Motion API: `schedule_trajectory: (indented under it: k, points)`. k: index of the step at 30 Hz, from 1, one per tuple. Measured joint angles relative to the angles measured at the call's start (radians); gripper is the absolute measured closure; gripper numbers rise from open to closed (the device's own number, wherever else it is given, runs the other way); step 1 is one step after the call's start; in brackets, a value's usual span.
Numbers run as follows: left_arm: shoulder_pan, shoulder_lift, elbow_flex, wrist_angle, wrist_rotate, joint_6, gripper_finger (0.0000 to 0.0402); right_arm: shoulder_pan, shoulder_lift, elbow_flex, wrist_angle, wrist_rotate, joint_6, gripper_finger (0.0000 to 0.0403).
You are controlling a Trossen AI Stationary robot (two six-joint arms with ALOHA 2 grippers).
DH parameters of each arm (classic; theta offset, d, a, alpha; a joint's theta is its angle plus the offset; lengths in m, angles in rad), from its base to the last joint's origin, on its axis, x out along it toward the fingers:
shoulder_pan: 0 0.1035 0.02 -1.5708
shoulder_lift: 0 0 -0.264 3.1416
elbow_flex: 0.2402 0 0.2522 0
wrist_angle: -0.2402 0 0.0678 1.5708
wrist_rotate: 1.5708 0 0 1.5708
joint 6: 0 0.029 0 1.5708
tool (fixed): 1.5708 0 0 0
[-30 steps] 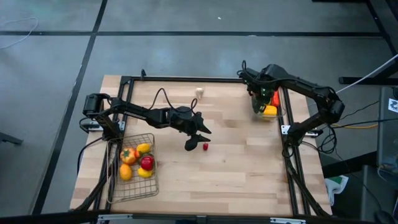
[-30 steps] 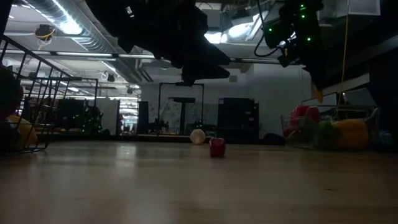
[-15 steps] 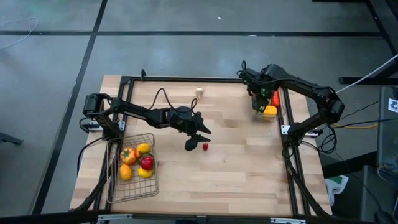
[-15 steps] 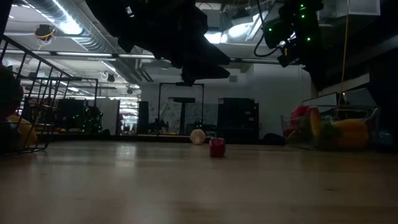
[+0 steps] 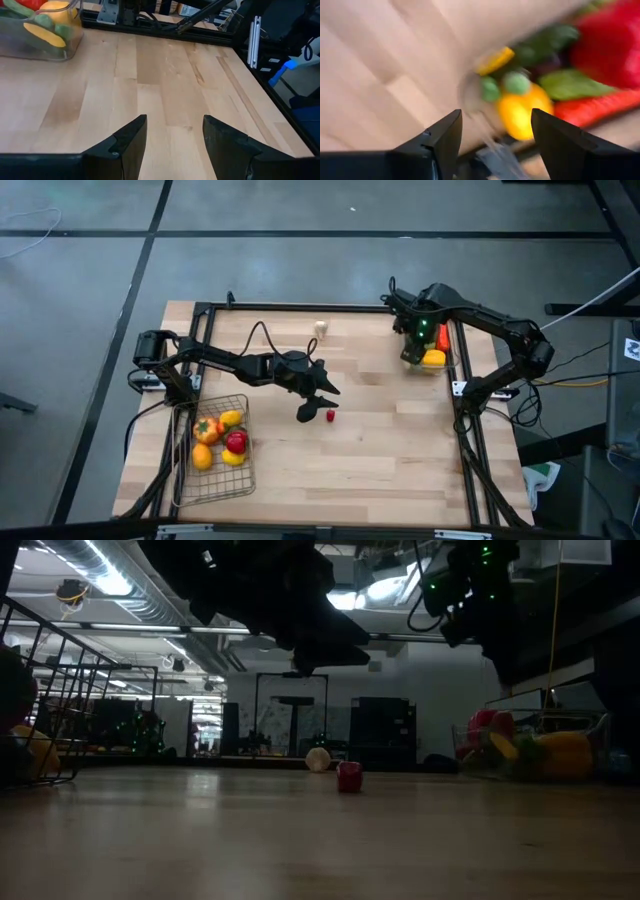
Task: Sort produce into baskets
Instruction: Put the red chili pepper into the transparent bin
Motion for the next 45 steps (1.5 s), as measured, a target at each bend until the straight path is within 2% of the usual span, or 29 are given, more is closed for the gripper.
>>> schedule_trajectory:
  k: [3, 5, 12, 21, 26, 31, 35, 45]
  points:
    - [0.001, 0.000, 0.000, 0.000, -0.001, 0.003, 0.0212, 0.011, 0.000, 0.000, 0.046, -0.090, 0.022, 0.0166]
    - [0.001, 0.000, 0.000, 0.000, -0.006, 0.006, 0.0212, 0.032, 0.000, 0.000, 0.085, -0.097, 0.026, 0.0166]
    - [0.001, 0.000, 0.000, 0.000, -0.009, 0.006, 0.0212, 0.174, 0.000, 0.000, 0.222, -0.034, 0.025, 0.0166]
    - [0.042, -0.021, 0.000, -0.020, -0.012, 0.007, 0.0212, 0.428, 0.000, 0.000, 0.537, -0.030, 0.026, 0.0166]
    - [0.103, -0.061, 0.000, -0.127, -0.012, 0.007, 0.0212, 0.553, 0.023, 0.000, 0.645, -0.029, 0.017, 0.0166]
    - [0.156, -0.086, -0.001, -0.235, -0.012, 0.008, 0.0212, 0.648, 0.097, 0.000, 0.686, 0.011, -0.083, 0.0166]
    - [0.188, -0.089, -0.001, -0.304, -0.011, 0.008, 0.0212, 0.691, 0.175, 0.000, 0.743, 0.051, -0.123, 0.0166]
    - [0.216, -0.089, -0.001, -0.406, -0.011, 0.008, 0.0212, 0.700, 0.352, 0.000, 0.885, 0.044, -0.181, 0.0166]
